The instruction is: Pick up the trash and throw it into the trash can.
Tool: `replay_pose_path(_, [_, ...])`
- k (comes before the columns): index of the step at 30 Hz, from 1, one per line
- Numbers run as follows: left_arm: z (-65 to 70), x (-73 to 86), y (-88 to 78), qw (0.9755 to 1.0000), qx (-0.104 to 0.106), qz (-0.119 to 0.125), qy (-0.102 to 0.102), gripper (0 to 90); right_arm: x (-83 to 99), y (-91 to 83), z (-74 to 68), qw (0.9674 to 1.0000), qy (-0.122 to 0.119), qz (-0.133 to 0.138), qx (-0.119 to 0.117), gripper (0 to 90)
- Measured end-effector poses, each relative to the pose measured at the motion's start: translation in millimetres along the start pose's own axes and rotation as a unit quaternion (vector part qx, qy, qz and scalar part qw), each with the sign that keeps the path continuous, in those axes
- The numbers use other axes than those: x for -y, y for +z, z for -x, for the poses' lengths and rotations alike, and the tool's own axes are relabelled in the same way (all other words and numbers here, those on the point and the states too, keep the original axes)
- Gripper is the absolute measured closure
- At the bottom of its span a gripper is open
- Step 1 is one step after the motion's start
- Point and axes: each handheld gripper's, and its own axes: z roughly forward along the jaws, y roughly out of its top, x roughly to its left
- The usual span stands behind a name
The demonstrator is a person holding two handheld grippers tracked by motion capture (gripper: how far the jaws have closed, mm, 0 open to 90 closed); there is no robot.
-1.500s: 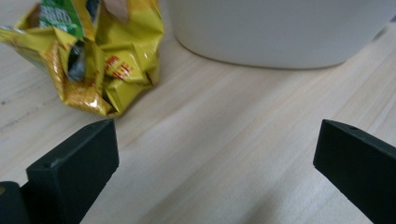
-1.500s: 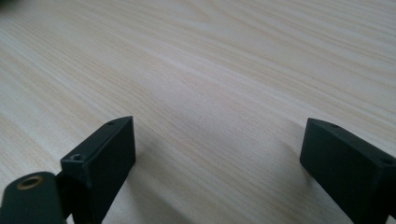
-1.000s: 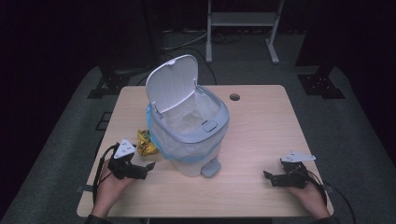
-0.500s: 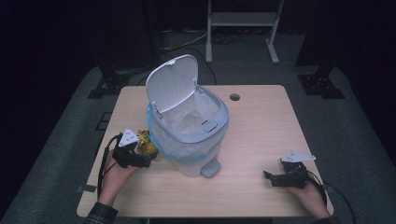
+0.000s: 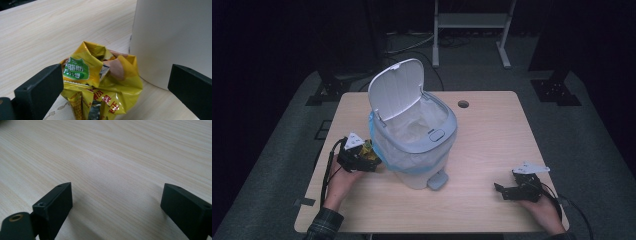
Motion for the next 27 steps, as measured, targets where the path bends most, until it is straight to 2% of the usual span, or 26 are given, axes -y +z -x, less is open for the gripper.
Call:
replay_pose_path(11, [-8.5, 3.5, 8.6, 0.9998, -0.016, -0.012, -0.009, 0.0, 0.1, -0.1, -0.1, 1.0, 0.001, 0.0, 0.001, 9.2])
replay_pose_path(14, [-9.9, 4.2, 10.3, 0.9996, -0.021, -0.018, -0.005, 0.0, 0.1, -0.1, -0.2, 1.0, 0.001, 0.0, 0.001, 9.2])
replay_pose_path(15, [-11.4, 4.9, 11.4, 0.9994, -0.03, -0.02, 0.002, 0.0, 0.1, -0.1, -0.2, 1.0, 0.001, 0.0, 0.001, 9.2])
replay_pose_path(22, [-17.3, 5.5, 10.2, 0.9994, -0.033, -0.009, 0.003, 0.0, 0.1, -0.1, -0.2, 1.0, 0.001, 0.0, 0.001, 9.2])
replay_pose_path(27, [-19.2, 7.4, 10.8, 0.9992, -0.033, -0.023, 0.002, 0.0, 0.1, -0.1, -0.2, 1.0, 0.001, 0.0, 0.001, 9.2])
